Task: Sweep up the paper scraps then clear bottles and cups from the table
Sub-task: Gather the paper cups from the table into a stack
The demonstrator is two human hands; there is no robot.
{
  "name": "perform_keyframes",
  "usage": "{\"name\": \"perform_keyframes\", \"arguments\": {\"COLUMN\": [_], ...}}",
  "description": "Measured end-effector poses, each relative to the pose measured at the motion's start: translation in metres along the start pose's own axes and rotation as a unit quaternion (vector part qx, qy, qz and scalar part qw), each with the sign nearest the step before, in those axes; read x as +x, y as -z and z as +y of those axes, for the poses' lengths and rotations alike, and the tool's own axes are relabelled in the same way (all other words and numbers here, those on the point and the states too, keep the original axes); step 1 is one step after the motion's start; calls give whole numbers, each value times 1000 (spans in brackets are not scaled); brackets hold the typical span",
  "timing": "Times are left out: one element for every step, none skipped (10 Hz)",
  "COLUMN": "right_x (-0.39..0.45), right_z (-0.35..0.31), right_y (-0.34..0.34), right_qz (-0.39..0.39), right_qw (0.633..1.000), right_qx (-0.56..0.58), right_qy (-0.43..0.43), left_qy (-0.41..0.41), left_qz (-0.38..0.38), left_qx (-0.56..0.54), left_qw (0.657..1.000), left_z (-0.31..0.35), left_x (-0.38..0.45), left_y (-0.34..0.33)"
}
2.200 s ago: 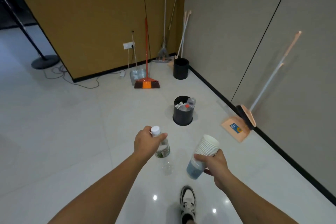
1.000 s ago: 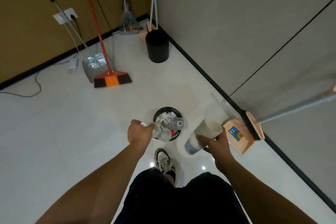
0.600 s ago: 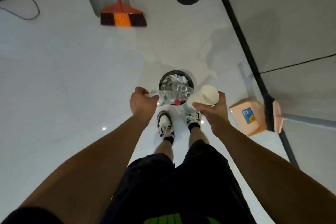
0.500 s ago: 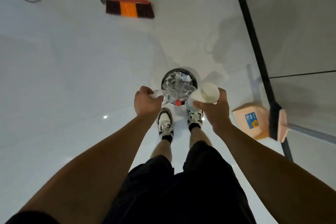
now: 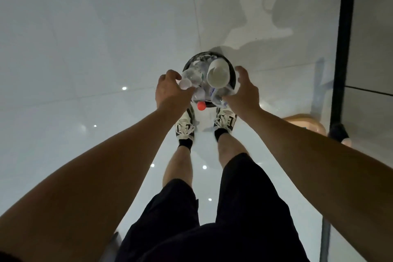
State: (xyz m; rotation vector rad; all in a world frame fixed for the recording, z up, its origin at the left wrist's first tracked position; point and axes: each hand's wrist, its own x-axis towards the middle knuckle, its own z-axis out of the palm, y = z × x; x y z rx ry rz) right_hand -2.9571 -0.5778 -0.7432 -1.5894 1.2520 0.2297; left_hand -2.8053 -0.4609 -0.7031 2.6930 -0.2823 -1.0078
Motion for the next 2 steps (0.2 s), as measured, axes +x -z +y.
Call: {"name": "perform_keyframes", "arguments": {"right_x": [-15, -36], "right_z": [31, 43], "right_y": [14, 28], "right_qz": [-51, -85], "right_qw": [994, 986], "right_qx": [-66, -100], "right_qy": [-75, -101], "left_qy": [7, 15], "left_qz": [-58, -100], "left_qx": [21, 45], "left_qw": [998, 994], "left_z": [-7, -11], "left_x": [-15, -32], "left_y": [-6, -4]}}
